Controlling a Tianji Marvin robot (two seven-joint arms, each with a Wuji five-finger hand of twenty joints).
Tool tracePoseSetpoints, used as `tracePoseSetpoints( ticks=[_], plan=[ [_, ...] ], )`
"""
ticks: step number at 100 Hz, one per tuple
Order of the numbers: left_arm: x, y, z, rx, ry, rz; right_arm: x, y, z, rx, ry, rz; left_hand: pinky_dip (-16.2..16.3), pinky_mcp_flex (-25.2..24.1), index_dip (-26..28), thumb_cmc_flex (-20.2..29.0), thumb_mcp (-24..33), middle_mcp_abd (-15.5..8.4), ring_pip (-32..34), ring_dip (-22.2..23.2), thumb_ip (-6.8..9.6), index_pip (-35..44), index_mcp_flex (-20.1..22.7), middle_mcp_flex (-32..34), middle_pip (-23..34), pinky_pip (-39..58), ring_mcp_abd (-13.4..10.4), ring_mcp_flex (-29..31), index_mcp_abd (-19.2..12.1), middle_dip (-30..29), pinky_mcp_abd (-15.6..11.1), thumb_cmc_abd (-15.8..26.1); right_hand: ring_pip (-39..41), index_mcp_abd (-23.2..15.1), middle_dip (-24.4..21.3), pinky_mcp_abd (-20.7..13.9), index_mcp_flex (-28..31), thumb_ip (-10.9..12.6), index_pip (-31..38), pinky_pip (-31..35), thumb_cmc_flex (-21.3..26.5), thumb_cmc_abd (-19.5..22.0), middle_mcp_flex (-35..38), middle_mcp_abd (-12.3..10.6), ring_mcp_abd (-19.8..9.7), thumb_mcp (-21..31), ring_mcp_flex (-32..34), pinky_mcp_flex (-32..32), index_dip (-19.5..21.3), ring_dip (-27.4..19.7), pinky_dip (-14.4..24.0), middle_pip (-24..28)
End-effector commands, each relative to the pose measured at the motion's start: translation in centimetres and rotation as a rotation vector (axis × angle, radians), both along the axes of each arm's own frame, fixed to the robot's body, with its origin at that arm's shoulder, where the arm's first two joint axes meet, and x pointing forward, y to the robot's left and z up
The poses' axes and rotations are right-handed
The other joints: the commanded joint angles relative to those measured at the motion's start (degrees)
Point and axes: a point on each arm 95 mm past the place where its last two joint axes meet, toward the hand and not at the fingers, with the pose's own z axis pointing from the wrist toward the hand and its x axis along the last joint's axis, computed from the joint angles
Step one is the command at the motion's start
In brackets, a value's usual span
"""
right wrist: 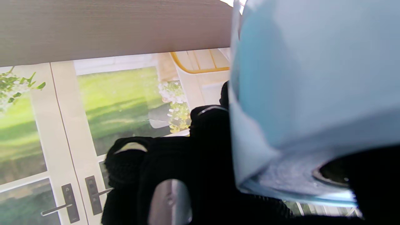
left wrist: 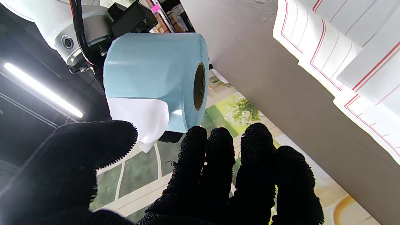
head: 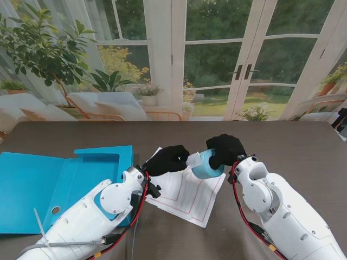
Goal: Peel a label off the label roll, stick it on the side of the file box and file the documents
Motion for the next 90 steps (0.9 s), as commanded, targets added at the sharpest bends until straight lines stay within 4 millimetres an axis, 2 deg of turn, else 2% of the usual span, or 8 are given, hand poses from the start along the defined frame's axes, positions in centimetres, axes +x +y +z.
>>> tracePoseSetpoints(
  ticks=[1,22,34,39,48,54,70,90],
  plan=[
    [0.0,-0.7,0.1,-0.004,0.006,-0.024,-0.1,0.6,0.5,0.002,-0.008,0.010,1.1,-1.1,0.0,-2.6,-0.5,0.1,1.8,0.7,-2.98,-0.7,-1.8,-2.1,-0.4,0.9,-0.1,-0.6,-1.0,0.8,-1.9,2.1,1.0,-4.6,0.0,0.7,3.8,4.6,8.4,3.4,6.1,6.1,3.5,4.8,-5.7,12.7,0.3,25.5,4.6,0.0,0.6,-1.5],
    [0.4,-1.3,-0.1,-0.021,0.007,-0.023,-0.2,0.9,0.5,0.002,-0.009,0.008,1.4,-0.6,-0.1,-2.6,-0.5,0.2,2.1,0.9,-3.22,-0.9,-1.7,-2.0,-0.4,1.1,0.0,0.0,-0.9,0.8,-1.5,2.2,1.0,-4.5,0.0,0.7,3.8,4.5,8.4,3.4,6.1,6.0,3.5,4.8,-5.4,12.7,0.3,25.5,4.6,0.1,0.6,-1.4],
    [0.6,-1.7,-0.3,-0.033,0.004,-0.018,-0.2,1.0,0.5,-0.003,-0.009,0.008,1.7,0.3,0.2,-1.2,0.4,0.2,3.1,1.2,-2.47,0.0,-1.1,-0.9,0.4,1.5,0.1,1.1,-0.8,1.2,-1.2,1.8,0.9,-4.5,0.0,0.7,3.8,4.5,8.4,3.4,6.0,6.1,3.5,4.6,-5.8,12.7,0.3,25.5,4.6,0.0,0.6,-1.4],
    [0.6,-1.8,-0.3,-0.037,0.000,-0.014,-0.3,1.0,0.4,-0.005,-0.009,0.007,1.9,1.0,0.6,-0.3,0.9,0.0,3.8,1.3,-1.66,0.9,-0.7,-0.2,1.0,1.9,-0.1,1.8,-0.7,1.6,-1.0,1.5,1.0,-4.5,0.0,0.7,3.8,4.5,8.4,3.4,6.1,6.0,3.5,4.6,-5.5,12.8,0.3,25.5,4.6,0.1,0.6,-1.4],
    [0.7,-2.2,-0.4,-0.058,-0.008,0.006,-0.3,1.0,0.4,-0.005,-0.009,0.004,2.6,3.7,-1.9,2.3,4.7,-0.5,6.2,0.9,4.35,5.0,0.7,2.2,3.4,3.2,-0.5,4.4,-0.7,3.7,-0.1,-1.5,1.0,-4.5,0.0,0.7,3.8,4.6,8.3,3.4,6.1,6.1,3.5,4.8,-5.6,12.8,0.3,25.5,4.6,0.0,0.6,-1.4],
    [0.7,-2.4,-0.5,-0.069,-0.007,0.013,-0.3,1.1,0.3,-0.006,-0.011,0.001,2.5,5.4,-3.2,3.8,7.4,-0.9,7.3,0.7,6.18,7.3,1.8,5.0,2.8,4.0,-0.8,6.2,-0.6,10.8,0.5,-3.5,1.0,-4.5,0.0,0.7,3.8,4.5,8.4,3.4,6.1,6.1,3.5,4.7,-5.5,12.7,0.3,25.5,4.6,0.0,0.6,-1.4],
    [0.7,-2.8,-0.8,-0.085,-0.005,0.026,-0.4,1.1,0.2,-0.005,-0.011,-0.002,1.4,9.5,-5.4,7.3,13.7,-2.1,9.0,-0.3,8.65,12.9,6.2,12.4,2.5,5.6,-0.6,11.0,-1.8,14.1,2.7,-8.4,0.9,-4.5,0.0,0.7,3.8,4.5,8.4,3.4,6.0,6.2,3.5,4.6,-5.6,12.8,0.3,25.5,4.7,0.0,0.6,-1.5],
    [0.7,-3.2,-1.0,-0.133,0.012,0.054,-0.4,1.0,0.1,-0.007,-0.008,-0.007,0.3,12.7,-6.3,7.9,14.9,-3.1,9.7,-1.3,9.10,15.8,10.9,18.0,2.6,6.8,0.0,14.9,-3.2,13.8,4.7,-9.6,0.9,-4.6,-0.1,0.7,3.7,4.5,8.3,3.3,6.0,6.3,3.5,4.6,-5.4,12.7,0.3,25.5,4.7,0.0,0.5,-1.5]
  ],
)
